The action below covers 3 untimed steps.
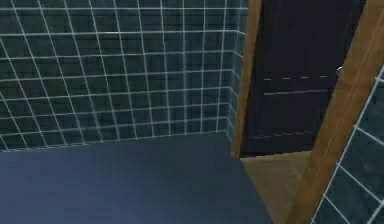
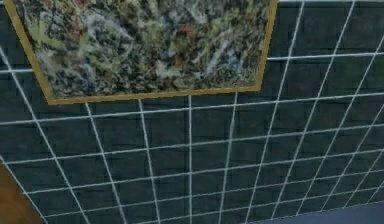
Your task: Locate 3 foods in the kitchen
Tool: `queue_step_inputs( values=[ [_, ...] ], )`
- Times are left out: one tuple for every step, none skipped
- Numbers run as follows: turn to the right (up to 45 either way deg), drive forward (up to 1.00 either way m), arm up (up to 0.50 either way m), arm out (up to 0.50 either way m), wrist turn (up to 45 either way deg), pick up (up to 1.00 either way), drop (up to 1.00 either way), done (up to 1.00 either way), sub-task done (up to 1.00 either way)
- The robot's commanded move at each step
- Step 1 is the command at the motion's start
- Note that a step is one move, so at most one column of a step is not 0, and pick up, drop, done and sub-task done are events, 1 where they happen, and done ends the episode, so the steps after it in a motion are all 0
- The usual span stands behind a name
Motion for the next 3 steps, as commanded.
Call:
queue_step_inputs(
  values=[
    [0.0,0.90,0.00,0.00,0.0,0.00,0.00,0.00,0.00],
    [24.0,0.00,0.00,0.00,0.0,0.00,0.00,0.00,0.00],
    [0.0,0.45,0.00,0.00,0.0,0.00,0.00,0.00,0.00]
  ],
)
